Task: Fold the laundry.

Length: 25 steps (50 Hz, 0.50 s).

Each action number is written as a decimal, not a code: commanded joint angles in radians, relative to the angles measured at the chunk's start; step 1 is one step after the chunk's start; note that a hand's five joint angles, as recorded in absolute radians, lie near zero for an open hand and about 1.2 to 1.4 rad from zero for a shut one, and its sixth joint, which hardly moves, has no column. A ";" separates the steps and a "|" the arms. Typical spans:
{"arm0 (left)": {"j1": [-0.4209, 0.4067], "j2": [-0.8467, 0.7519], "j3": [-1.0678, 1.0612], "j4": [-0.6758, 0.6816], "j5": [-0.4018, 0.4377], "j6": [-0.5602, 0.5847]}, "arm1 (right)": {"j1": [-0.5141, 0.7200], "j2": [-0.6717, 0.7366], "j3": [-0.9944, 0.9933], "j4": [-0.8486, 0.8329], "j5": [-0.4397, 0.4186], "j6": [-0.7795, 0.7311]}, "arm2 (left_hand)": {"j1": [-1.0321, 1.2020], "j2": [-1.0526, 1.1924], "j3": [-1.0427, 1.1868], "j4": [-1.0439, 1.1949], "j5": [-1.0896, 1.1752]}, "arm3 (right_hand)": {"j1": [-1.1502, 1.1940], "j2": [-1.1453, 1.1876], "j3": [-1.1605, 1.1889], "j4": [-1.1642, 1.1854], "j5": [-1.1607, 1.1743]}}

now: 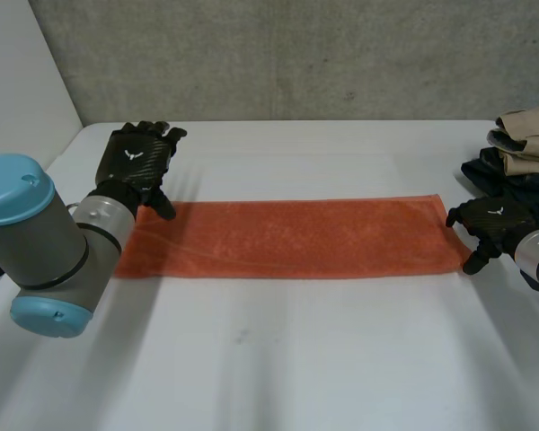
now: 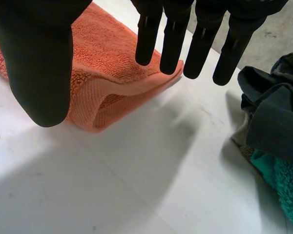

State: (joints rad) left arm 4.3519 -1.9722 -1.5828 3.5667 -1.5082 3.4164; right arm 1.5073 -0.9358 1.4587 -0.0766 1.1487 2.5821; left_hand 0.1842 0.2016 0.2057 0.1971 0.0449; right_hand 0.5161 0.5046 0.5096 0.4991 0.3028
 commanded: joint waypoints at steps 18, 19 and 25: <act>-0.035 0.053 -0.006 0.004 -0.006 -0.005 | 0.048 -0.011 0.032 0.000 -0.014 0.010 | -0.010 -0.027 -0.031 -0.023 -0.045 | 0.272 0.284 0.279 0.289 0.311; -0.035 0.053 -0.006 0.003 -0.006 -0.005 | 0.048 -0.009 0.032 -0.006 -0.011 0.009 | -0.010 -0.027 -0.031 -0.023 -0.045 | 0.272 0.284 0.279 0.289 0.311; -0.035 0.055 -0.005 0.004 -0.004 -0.005 | 0.045 0.009 0.028 -0.026 0.017 -0.010 | -0.010 -0.027 -0.031 -0.023 -0.045 | 0.301 0.313 0.308 0.318 0.340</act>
State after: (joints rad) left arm 4.3170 -1.9177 -1.5890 3.5710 -1.5127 3.4116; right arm 1.5550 -0.9410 1.4903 -0.0830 1.1419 2.5875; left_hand 0.1806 0.2015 0.2057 0.1960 0.0449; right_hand 0.6918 0.6938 0.6943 0.6930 0.5172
